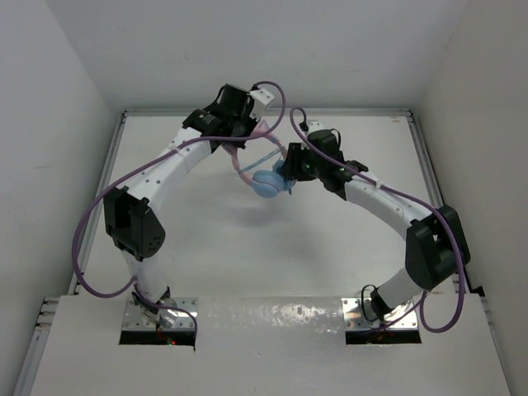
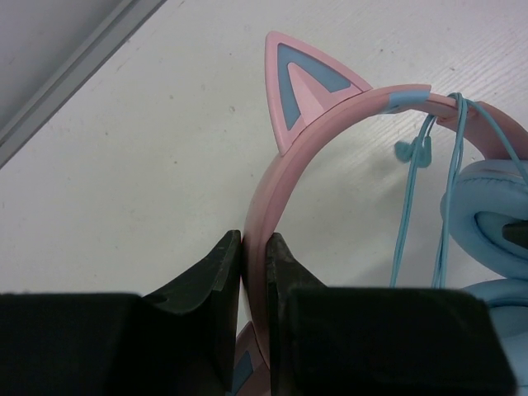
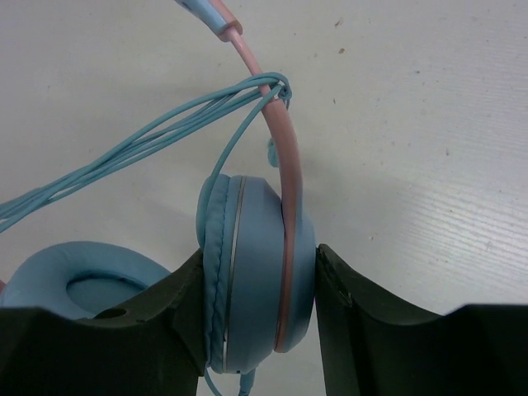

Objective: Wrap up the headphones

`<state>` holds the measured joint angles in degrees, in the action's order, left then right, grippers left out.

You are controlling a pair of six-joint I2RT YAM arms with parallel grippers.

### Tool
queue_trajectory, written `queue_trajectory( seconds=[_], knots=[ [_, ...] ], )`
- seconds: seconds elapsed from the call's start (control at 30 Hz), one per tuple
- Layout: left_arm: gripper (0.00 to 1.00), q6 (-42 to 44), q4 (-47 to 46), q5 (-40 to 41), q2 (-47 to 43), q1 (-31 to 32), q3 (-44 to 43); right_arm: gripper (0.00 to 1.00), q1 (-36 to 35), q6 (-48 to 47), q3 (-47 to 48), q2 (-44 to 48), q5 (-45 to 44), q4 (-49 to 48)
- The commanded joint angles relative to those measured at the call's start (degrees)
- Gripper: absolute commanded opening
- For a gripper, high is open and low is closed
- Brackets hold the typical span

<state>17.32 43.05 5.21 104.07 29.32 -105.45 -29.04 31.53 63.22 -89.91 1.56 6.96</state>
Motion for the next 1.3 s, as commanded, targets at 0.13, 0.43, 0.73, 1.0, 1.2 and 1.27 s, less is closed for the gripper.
queue_trajectory(
  seconds=[0.13,0.43,0.73,1.0,1.2,1.27],
  knots=[
    [0.03,-5.89,-5.25,-2.93,-3.17,0.47,1.3,0.0,-0.76,-10.06,2.69,4.47,-4.36,2.61],
    [0.45,-7.65,-4.9,-6.53,-3.26,-1.55,1.3,0.0,-0.67,-18.25,-1.61,10.19,-6.66,5.25],
    [0.59,-8.18,-4.2,-7.5,-3.79,-3.83,-0.11,0.0,-0.67,-20.89,-3.98,13.09,-6.13,9.11],
    [0.62,-9.67,-4.37,-8.2,-3.96,-10.06,-0.9,0.0,-0.67,-27.82,-0.65,11.78,0.69,15.96],
    [0.63,-9.5,-4.11,-8.03,-2.91,-12.97,-1.6,0.0,-0.76,-37.14,1.11,11.34,9.51,20.53],
    [0.63,-9.32,-4.2,-8.03,-2.91,-12.89,-1.43,0.0,-0.76,-38.38,3.04,10.28,10.39,22.65]
  ],
)
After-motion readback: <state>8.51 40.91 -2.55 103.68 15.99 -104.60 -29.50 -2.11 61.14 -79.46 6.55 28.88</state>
